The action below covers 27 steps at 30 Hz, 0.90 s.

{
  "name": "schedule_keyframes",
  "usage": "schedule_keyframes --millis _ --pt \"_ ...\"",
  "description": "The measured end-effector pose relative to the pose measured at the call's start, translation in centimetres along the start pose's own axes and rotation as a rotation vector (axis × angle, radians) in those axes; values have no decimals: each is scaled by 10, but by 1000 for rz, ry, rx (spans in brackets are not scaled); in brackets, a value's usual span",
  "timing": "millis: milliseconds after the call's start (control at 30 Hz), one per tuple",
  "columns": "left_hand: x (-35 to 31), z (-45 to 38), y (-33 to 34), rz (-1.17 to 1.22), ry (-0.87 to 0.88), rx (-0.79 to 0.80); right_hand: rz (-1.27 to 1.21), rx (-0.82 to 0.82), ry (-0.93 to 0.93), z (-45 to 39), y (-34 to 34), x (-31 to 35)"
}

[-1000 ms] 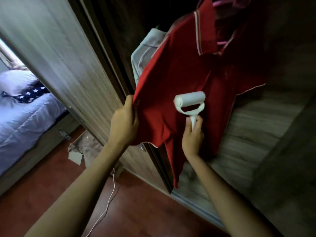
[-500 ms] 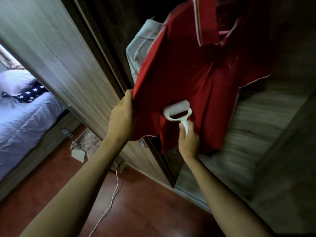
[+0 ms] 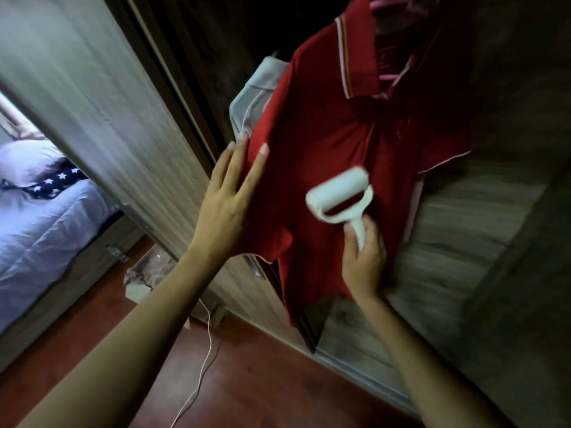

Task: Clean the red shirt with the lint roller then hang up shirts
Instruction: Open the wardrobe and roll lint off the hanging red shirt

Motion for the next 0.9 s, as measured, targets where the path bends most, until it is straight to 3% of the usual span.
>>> schedule_keyframes --millis 100,167,267,400,467,733,833,900 --pt "-8 -3 10 -182 102 -23 -17 -152 -10 -71 -9 22" --pt "-6 -1 19 -297 139 0 -7 -161 8 -86 -4 17" --pt "-13 -1 19 -341 224 -41 67 13 69 -56 15 -24" --pt "-8 -2 23 -338 249 38 228 321 220 20 22 -86" --pt "-5 -2 25 -363 271 32 279 385 287 34 16 -97" --pt "-5 -11 33 -363 209 25 -18 -106 105 -112 -25 7" --pt "-4 -15 33 -360 133 82 27 -106 78 -131 -23 7" --pt "-2 -17 33 -327 81 115 126 55 127 -108 -4 -29"
Point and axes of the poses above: each hand's wrist, its own z-axis away from the middle knuckle, its own y-axis out of the palm, x = y × z, the point moved 8 cm from there along -z, towards the middle knuckle, and after that the axes turned 7 degrees about -y, right-handed, at the moved point
